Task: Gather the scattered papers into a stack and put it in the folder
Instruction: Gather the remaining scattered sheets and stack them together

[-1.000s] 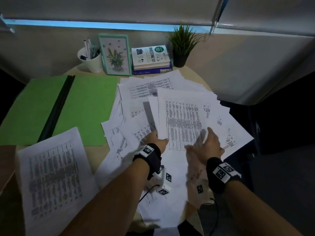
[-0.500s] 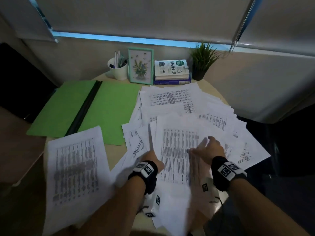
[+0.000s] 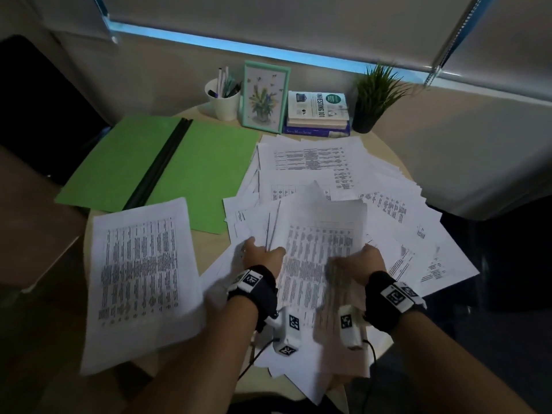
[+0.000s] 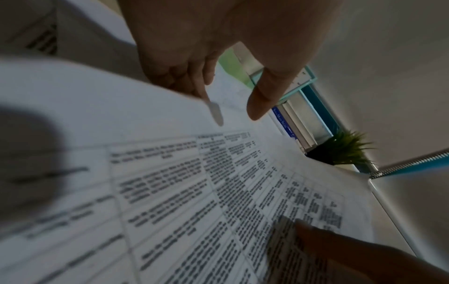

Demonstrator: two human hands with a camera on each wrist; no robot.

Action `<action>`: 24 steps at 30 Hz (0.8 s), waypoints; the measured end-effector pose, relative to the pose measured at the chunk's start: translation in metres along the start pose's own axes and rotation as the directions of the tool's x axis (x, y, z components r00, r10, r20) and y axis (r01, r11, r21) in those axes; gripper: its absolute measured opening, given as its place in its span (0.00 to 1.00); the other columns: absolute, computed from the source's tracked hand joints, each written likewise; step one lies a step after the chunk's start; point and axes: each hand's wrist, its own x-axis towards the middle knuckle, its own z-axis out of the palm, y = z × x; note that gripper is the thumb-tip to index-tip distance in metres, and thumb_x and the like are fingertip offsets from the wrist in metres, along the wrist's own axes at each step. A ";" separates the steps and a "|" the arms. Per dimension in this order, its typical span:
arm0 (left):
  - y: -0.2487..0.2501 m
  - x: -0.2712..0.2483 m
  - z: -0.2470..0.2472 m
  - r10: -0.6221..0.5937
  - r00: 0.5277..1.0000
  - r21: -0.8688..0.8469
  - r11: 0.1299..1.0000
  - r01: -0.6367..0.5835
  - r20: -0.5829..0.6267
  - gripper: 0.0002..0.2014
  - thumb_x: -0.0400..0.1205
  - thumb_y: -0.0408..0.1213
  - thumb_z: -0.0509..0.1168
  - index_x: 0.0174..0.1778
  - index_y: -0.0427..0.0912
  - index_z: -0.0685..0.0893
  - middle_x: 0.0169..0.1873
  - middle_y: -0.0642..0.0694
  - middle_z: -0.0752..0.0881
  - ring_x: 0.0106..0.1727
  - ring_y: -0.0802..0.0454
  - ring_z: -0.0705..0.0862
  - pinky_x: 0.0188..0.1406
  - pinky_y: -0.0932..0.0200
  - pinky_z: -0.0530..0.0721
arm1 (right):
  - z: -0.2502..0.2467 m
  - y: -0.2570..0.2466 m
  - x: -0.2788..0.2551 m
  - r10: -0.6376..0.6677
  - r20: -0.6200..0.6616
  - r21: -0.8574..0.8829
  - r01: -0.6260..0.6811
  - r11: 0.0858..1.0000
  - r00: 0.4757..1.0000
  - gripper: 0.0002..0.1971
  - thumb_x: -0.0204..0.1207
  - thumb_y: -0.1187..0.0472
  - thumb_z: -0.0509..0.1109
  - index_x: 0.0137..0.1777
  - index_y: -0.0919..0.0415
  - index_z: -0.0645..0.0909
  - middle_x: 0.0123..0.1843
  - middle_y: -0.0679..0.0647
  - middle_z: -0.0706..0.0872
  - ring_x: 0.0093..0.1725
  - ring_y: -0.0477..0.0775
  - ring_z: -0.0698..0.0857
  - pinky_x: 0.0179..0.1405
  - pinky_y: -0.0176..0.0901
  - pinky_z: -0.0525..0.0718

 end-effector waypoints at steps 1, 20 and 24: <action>-0.002 0.002 -0.001 -0.018 1.000 -0.008 1.000 0.019 0.015 0.39 0.77 0.33 0.69 0.83 0.42 0.57 0.75 0.41 0.73 0.72 0.40 0.75 0.67 0.50 0.73 | 0.000 -0.001 -0.001 -0.005 0.053 -0.013 0.005 1.000 0.999 0.15 0.68 0.58 0.81 0.50 0.62 0.81 0.48 0.58 0.88 0.39 0.55 0.85 0.28 0.35 0.79; -0.009 0.001 -0.037 0.040 0.996 0.062 0.997 -0.045 0.080 0.34 0.78 0.47 0.72 0.78 0.41 0.69 0.69 0.44 0.78 0.63 0.46 0.78 0.55 0.59 0.72 | 0.003 -0.013 -0.003 -0.067 0.162 0.437 -0.010 0.899 0.985 0.18 0.82 0.51 0.67 0.37 0.65 0.76 0.26 0.58 0.78 0.23 0.54 0.76 0.28 0.44 0.78; -0.015 0.003 -0.037 0.004 0.998 0.189 0.982 -0.016 0.060 0.30 0.78 0.41 0.72 0.76 0.40 0.71 0.71 0.42 0.77 0.68 0.42 0.78 0.57 0.60 0.73 | 0.019 -0.006 -0.001 -0.005 -0.015 0.298 0.009 0.954 1.000 0.20 0.81 0.50 0.65 0.58 0.69 0.78 0.45 0.60 0.84 0.34 0.53 0.81 0.28 0.38 0.76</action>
